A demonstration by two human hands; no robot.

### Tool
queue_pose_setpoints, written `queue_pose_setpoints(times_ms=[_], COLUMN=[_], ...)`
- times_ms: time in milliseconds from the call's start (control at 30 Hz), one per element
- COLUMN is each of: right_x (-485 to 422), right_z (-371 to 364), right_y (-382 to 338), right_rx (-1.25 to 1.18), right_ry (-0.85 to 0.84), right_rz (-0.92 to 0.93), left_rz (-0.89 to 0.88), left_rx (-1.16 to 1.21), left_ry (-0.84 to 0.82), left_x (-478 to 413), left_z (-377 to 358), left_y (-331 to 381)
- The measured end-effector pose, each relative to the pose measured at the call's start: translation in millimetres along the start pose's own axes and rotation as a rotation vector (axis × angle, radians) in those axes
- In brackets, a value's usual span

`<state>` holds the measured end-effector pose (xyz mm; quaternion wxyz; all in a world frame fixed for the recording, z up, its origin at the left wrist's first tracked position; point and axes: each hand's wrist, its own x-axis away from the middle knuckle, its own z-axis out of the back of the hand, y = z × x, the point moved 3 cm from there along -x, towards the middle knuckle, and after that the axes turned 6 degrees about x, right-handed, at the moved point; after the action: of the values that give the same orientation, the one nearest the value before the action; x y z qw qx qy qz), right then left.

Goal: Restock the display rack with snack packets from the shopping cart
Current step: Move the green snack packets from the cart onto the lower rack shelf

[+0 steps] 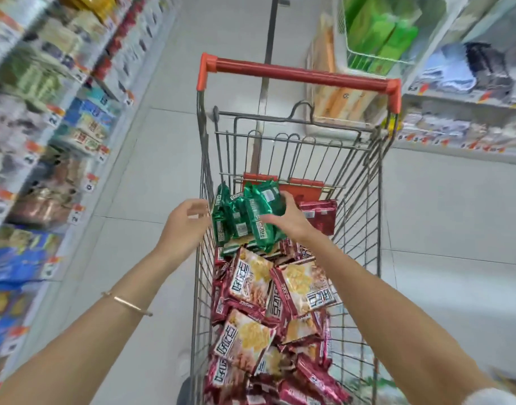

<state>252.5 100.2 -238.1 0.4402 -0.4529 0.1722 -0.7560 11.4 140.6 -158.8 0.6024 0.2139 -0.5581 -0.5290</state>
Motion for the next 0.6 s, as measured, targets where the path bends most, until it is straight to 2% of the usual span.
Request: queue_pose_setpoints(times_ms=[67, 100, 200, 267, 333, 400, 467, 567, 600], right_x=[30, 46, 80, 91, 90, 80, 50, 15, 5], right_z=[17, 27, 41, 40, 34, 25, 16, 14, 11], right_y=[-12, -14, -27, -26, -32, -34, -28, -30, -35], right_rx=[-0.396, -0.568, -0.668, -0.694, -0.725, -0.719, -0.533, -0.206, -0.127], right_ry=[-0.366, -0.466, -0.404, -0.268, -0.259, -0.394, -0.358, 0.083, 0.135], right_rz=[-0.079, -0.158, -0.239, -0.329, -0.374, -0.357, -0.241, -0.139, -0.106], left_rz=[-0.03, -0.021, 0.11, 0.195, 0.211, 0.206, 0.212, 0.248, 0.263], left_rx=[-0.054, -0.066, 0.074, 0.165, 0.239, 0.304, 0.381, 0.549, 0.596], left_ry=[-0.134, -0.247, -0.617, -0.723, -0.661, -0.491, -0.273, -0.053, -0.029], left_x=[-3, -2, 4, 11, 13, 9, 1, -6, -5], left_z=[-4, -9, -28, -37, -37, -21, 5, 45, 54], left_y=[16, 24, 37, 42, 44, 41, 30, 9, 4])
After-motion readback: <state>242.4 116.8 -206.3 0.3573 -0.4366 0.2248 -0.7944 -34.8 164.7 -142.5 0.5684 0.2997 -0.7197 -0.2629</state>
